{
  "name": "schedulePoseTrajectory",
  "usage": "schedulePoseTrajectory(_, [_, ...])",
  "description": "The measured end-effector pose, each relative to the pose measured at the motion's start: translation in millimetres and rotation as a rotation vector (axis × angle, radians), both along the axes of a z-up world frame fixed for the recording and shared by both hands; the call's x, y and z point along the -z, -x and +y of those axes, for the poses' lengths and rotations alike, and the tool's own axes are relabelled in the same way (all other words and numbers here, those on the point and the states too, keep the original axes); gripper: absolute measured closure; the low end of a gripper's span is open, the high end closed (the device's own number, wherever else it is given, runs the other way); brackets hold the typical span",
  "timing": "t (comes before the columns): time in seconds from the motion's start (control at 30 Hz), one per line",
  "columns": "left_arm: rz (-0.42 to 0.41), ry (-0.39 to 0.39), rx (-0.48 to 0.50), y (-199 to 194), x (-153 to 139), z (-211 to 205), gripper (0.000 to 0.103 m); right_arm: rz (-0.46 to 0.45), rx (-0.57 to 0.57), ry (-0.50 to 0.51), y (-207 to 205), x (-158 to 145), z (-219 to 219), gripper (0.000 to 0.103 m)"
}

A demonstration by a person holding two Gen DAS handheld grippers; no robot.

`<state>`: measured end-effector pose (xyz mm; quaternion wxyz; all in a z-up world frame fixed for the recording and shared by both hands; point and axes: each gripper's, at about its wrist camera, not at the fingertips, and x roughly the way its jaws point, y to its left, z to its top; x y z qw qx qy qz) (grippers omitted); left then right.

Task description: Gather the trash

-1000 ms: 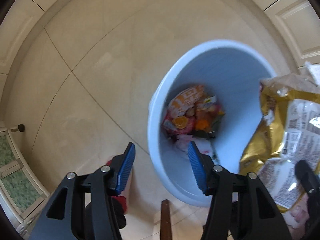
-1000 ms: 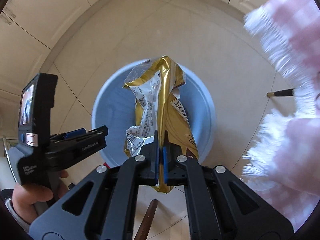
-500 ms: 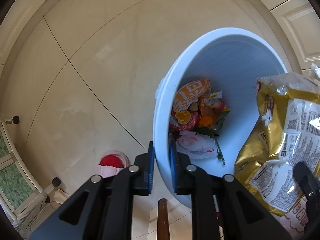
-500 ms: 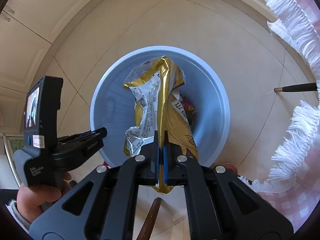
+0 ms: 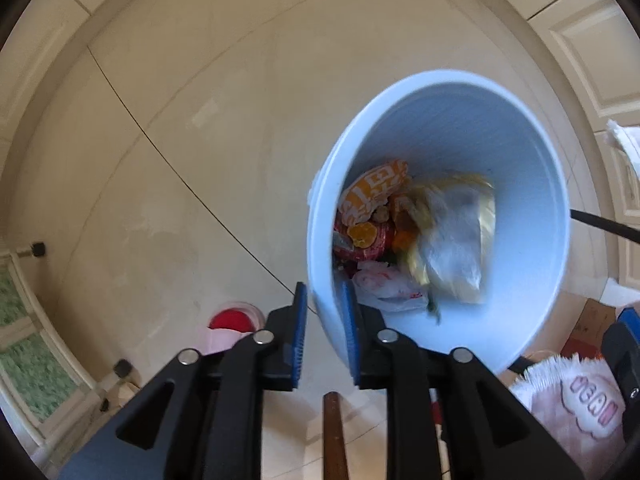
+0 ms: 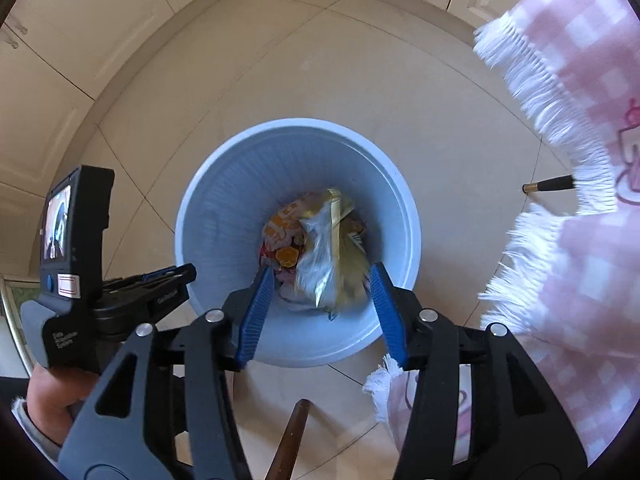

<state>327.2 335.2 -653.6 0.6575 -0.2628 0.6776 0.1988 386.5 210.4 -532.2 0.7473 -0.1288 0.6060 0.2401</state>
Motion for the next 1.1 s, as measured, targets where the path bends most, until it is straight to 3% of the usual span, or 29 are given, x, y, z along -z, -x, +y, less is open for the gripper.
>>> schedulePoseTrajectory(0.13, [-0.071, -0.062, 0.018, 7.6, -55.6, -1.4, 0.073, -0.115, -0.036, 0.007, 21.3, -41.6, 4.9, 0.053])
schedulePoseTrajectory(0.2, [-0.121, -0.096, -0.007, 19.6, -95.1, 1.0, 0.060, -0.239, -0.082, 0.053, 41.2, -73.9, 10.6, 0.051])
schedulePoseTrajectory(0.27, [-0.168, -0.122, -0.015, 30.9, -127.1, -0.1, 0.055, -0.337, -0.130, 0.058, 62.1, -108.7, 14.2, 0.046])
schedulePoseTrajectory(0.33, [-0.227, -0.164, -0.009, 46.1, -166.3, -4.8, 0.052, -0.398, -0.145, 0.034, 78.8, -143.0, 9.8, 0.045])
schedulePoseTrajectory(0.4, [-0.304, -0.200, -0.014, 64.2, -210.5, -12.2, 0.043, -0.434, -0.137, -0.002, 92.9, -173.3, -1.1, 0.042])
schedulePoseTrajectory(0.67, [-0.526, -0.320, 0.080, 120.6, -351.4, -70.6, 0.041, -0.579, -0.081, -0.144, 150.8, -289.2, -82.1, 0.033])
schedulePoseTrajectory(0.77, [-0.614, -0.377, 0.092, 150.9, -405.3, -95.0, 0.034, -0.645, -0.034, -0.207, 177.5, -336.0, -123.6, 0.028])
schedulePoseTrajectory(0.9, [-0.718, -0.462, 0.127, 182.9, -470.1, -129.7, 0.031, -0.696, 0.011, -0.282, 206.3, -378.8, -170.6, 0.026])
schedulePoseTrajectory(1.1, [-0.839, -0.495, 0.181, 226.6, -538.4, -182.1, 0.030, -0.780, 0.055, -0.345, 247.6, -422.3, -217.1, 0.020])
